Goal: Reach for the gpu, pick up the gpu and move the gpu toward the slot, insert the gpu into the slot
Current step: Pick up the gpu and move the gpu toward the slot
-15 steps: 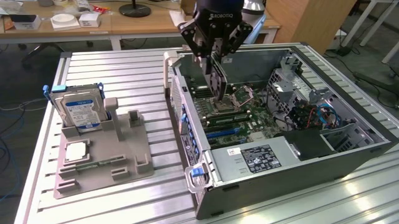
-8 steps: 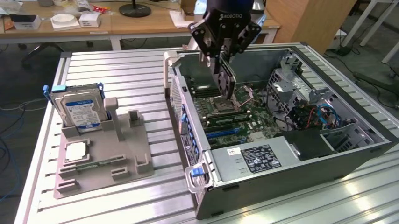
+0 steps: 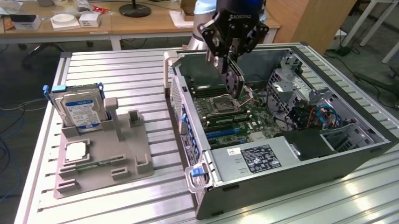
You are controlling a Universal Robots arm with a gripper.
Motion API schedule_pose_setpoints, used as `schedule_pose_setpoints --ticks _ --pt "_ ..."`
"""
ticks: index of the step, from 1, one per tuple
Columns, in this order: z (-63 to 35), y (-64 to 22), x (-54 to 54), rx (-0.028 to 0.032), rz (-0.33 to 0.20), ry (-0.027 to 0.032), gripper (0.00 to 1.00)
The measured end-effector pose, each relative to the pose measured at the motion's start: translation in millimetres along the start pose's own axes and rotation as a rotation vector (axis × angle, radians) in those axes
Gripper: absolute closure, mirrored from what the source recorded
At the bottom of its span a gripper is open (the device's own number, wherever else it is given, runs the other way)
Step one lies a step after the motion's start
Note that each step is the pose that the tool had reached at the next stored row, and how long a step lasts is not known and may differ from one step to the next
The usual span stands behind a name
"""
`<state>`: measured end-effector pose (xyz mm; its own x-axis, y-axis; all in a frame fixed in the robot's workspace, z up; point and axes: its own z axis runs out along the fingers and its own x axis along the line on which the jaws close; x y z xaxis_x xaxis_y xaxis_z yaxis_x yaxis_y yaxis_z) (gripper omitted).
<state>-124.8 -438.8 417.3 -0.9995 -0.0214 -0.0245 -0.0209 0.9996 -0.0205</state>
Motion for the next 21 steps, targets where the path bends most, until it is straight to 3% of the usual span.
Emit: schedule_pose_setpoints --ticks 21 --pt "3.2 0.8 -40.1 -0.0001 0.000 -0.0014 0.74"
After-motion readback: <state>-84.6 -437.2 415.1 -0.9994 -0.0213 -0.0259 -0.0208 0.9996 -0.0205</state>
